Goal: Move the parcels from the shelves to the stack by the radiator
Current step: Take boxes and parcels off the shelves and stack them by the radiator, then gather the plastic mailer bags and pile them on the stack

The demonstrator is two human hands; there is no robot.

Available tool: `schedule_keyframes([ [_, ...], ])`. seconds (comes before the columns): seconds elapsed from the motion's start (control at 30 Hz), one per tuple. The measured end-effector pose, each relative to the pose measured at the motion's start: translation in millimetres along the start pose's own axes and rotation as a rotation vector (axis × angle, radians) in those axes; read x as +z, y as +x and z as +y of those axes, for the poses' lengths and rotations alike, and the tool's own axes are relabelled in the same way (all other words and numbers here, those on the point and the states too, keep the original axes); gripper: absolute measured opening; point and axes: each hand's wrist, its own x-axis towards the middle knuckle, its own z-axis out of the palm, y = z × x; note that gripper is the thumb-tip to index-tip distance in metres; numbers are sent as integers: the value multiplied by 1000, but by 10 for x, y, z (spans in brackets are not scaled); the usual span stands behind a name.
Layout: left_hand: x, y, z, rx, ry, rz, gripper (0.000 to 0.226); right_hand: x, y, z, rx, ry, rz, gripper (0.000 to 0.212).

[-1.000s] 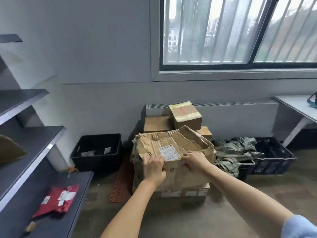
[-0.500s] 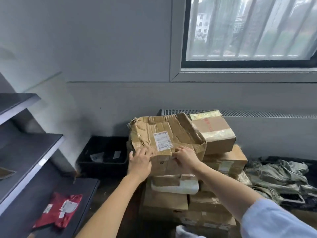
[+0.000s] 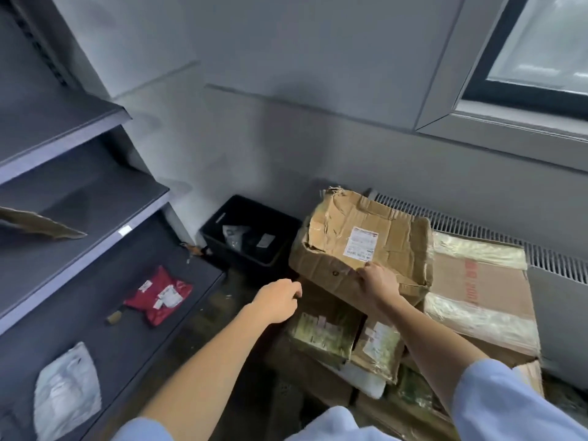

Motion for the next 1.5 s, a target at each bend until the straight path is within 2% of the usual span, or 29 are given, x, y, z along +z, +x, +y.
schedule_keyframes([
  [0.2, 139, 119, -174, -111, 27, -118, 31, 374, 191, 481, 93, -92, -119, 26],
  [0.4, 159, 142, -308, -173, -38, -131, 32, 524, 287, 614, 210, -52, -256, 18],
  [0.47, 160, 106, -342, -205, -120, -106, 32, 542, 316, 525, 249, -22, -324, 25],
  [0.5, 166, 70, -376, -228, -169, -88, 32, 545, 352, 440, 256, -26, -337, 36],
  [0.53, 177, 21, -427, -250, -219, -64, 31, 516, 394, 310, 241, -44, -333, 55],
  [0.6, 218, -130, -585, -297, -306, -18, 30, 394, 472, -125, 106, -77, -282, 93],
  [0.63, 251, -233, -685, -324, -339, -2, 30, 343, 501, -407, -6, -58, -236, 97],
  [0.77, 474, -917, -1249, -491, -435, 32, 30, 248, 340, -1840, -404, 34, -191, 65],
  [0.9, 821, -2099, -2023, -719, -485, 100, 29, 484, -248, -3204, -700, -26, -312, 43],
  [0.97, 1052, -2861, -2383, -843, -525, 148, 27, 660, -647, -3816, -847, -83, -380, 47],
  [1.07, 1546, -4088, -2717, -1076, -641, 186, 28, 880, -1377, -4610, -1014, -205, -479, 34],
  [1.23, 2629, -6015, -2824, -1495, -901, 284, 34, 1490, -2505, -5743, -1174, -431, -556, 42],
  [1.37, 3360, -7055, -2644, -1646, -984, 306, 34, 1762, -3539, -6584, -1314, -463, -682, 38],
  [1.5, 3909, -7587, -2680, -1711, -1107, 372, 33, 2016, -4346, -7374, -1429, -482, -725, 35],
])
